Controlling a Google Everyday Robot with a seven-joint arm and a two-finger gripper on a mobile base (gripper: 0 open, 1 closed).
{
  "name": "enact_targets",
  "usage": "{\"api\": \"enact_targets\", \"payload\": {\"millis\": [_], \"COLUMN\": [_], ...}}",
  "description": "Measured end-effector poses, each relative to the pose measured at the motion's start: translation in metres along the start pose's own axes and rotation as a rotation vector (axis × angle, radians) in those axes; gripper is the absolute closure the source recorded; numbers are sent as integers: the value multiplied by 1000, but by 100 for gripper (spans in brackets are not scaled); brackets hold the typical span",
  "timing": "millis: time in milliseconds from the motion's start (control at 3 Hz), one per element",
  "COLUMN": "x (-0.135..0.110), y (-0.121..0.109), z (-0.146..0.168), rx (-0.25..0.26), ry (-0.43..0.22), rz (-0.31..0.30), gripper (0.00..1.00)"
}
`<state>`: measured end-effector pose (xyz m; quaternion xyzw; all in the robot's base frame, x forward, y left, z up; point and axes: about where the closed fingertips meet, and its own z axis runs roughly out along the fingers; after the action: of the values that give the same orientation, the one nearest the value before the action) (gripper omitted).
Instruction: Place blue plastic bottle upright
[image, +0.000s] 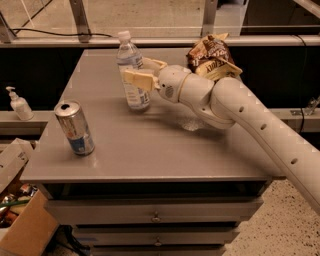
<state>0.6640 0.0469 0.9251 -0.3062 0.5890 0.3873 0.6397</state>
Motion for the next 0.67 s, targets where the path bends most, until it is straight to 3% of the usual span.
{"api": "enact_targets", "payload": {"millis": [667], "x": [11], "y": [2], "z": [-13], "rx": [12], "ry": [15], "rz": [4], "gripper": [100]}}
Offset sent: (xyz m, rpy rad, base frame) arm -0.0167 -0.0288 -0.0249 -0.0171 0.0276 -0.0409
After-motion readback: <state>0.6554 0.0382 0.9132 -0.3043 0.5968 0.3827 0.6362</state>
